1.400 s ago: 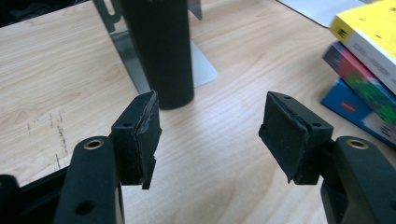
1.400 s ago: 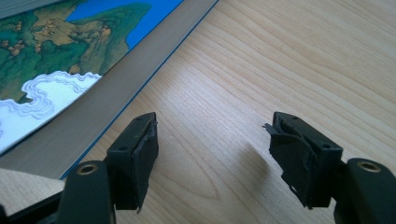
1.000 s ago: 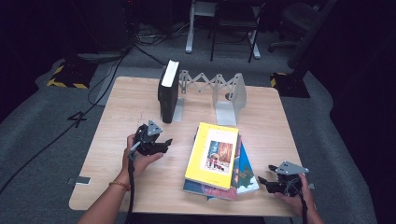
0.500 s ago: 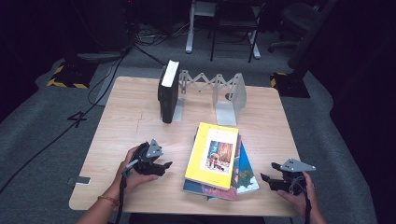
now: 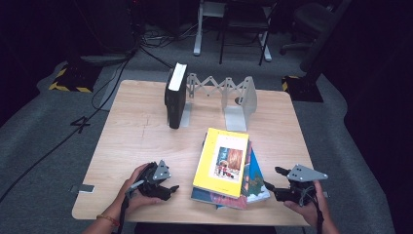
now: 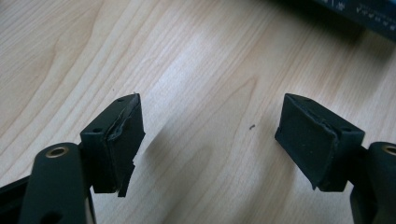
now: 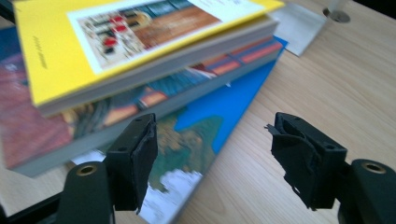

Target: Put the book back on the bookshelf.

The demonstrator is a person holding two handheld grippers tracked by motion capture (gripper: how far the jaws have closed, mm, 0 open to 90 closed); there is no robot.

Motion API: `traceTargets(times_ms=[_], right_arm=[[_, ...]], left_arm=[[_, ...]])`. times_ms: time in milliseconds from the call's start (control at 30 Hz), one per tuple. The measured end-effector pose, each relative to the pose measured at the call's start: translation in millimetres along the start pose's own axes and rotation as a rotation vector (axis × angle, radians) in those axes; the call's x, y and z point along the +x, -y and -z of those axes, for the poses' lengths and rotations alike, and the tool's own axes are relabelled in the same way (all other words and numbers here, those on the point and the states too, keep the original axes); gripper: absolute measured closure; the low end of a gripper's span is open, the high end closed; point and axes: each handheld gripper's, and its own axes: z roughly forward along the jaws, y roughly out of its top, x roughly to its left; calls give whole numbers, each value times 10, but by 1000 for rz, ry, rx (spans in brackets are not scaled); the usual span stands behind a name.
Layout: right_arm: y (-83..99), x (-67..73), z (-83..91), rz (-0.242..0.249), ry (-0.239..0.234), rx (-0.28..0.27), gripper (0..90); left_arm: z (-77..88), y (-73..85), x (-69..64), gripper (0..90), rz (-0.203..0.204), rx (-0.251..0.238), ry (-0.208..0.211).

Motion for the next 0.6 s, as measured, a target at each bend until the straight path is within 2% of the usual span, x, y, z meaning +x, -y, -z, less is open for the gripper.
traceTargets(times_ms=[133,300,400,500,600], right_arm=[[-133,114,-1,30,-21,-12,303],[-318,248,-88,56,-49,-21,302],[-407,325,-185,68,-88,7,296],[-470,375,-273,77,-134,42,291],[-487,408,-370,78,-193,110,296]], left_arm=[[24,57,-10,231,5,-19,14],[18,100,19,212,43,-30,45],[3,117,53,186,59,-36,68],[-14,100,77,147,51,-26,73],[-40,77,102,141,49,-28,75]])
